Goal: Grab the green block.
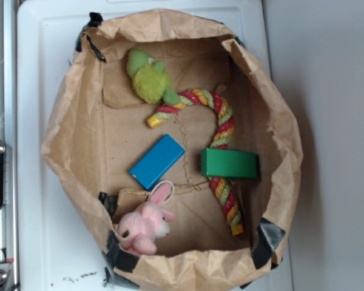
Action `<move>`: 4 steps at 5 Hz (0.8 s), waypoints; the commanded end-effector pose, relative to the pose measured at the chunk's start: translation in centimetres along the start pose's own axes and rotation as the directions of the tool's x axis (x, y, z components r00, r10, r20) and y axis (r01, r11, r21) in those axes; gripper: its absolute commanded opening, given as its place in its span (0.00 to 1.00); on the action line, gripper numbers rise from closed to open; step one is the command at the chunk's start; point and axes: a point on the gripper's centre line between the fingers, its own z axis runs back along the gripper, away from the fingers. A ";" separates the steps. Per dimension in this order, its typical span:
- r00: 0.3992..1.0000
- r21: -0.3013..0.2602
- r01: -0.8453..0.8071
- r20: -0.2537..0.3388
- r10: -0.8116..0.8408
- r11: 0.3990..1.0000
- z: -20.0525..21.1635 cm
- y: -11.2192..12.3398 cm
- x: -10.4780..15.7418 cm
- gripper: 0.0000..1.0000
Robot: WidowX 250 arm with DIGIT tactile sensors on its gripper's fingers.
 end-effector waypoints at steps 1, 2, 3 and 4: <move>1.000 0.000 0.000 0.000 0.000 1.000 0.0 0.0 0.0 1.00; 0.998 -0.015 -0.042 0.053 0.042 0.999 -0.8 0.3 3.7 1.00; 0.995 -0.038 -0.064 0.072 0.067 0.997 -1.9 0.9 6.9 1.00; 0.994 -0.049 -0.086 0.066 0.089 0.995 -3.0 1.0 9.6 1.00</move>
